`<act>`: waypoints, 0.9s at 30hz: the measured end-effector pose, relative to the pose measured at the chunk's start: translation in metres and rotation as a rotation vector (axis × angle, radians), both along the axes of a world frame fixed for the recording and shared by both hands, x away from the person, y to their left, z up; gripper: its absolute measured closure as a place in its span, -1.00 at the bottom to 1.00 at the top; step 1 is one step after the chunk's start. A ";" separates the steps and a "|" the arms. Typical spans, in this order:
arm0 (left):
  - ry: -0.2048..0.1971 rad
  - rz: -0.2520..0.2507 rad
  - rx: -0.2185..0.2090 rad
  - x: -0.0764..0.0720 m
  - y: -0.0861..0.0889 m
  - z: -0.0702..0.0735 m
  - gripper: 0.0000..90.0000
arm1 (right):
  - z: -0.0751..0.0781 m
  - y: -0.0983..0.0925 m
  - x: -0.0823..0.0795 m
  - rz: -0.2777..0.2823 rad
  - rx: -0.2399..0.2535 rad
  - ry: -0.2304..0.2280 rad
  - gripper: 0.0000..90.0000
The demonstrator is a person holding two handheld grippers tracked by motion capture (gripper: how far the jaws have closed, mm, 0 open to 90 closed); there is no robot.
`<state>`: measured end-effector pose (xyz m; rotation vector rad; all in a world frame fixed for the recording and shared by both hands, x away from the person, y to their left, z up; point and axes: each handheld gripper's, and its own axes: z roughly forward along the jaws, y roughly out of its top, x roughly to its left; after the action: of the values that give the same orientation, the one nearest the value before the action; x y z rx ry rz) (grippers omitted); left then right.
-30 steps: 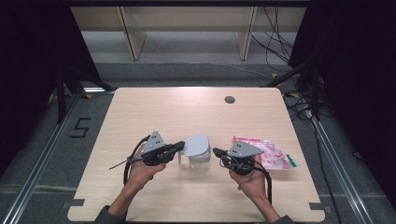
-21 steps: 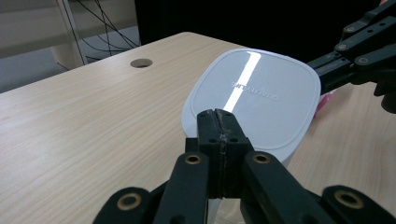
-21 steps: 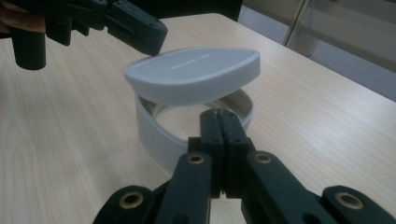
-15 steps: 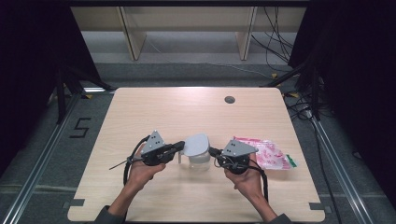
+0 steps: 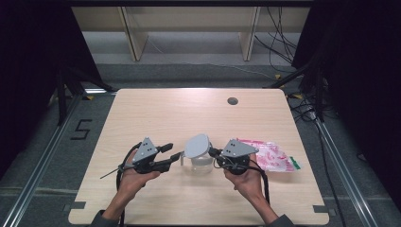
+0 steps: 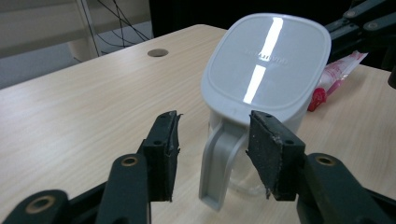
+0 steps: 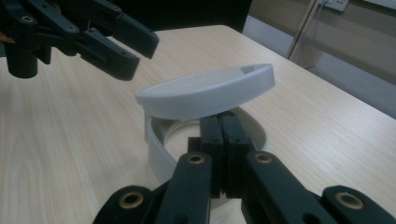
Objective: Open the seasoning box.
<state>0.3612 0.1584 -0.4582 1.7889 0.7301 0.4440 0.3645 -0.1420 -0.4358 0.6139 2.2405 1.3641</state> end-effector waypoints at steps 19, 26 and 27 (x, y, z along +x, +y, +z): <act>0.006 0.066 0.048 -0.029 0.022 -0.026 -0.14 | 0.011 0.022 0.002 0.043 0.001 -0.046 1.00; 0.016 0.068 0.066 -0.035 0.024 -0.034 -0.18 | 0.014 0.031 0.000 0.055 0.013 -0.058 1.00; 0.026 0.077 0.069 -0.036 0.024 -0.035 -0.18 | 0.014 0.033 0.000 0.060 0.010 -0.058 1.00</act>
<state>0.3249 0.1820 -0.4936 1.8382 0.8132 0.5030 0.3646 -0.1093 -0.4219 0.5082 2.2238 1.4051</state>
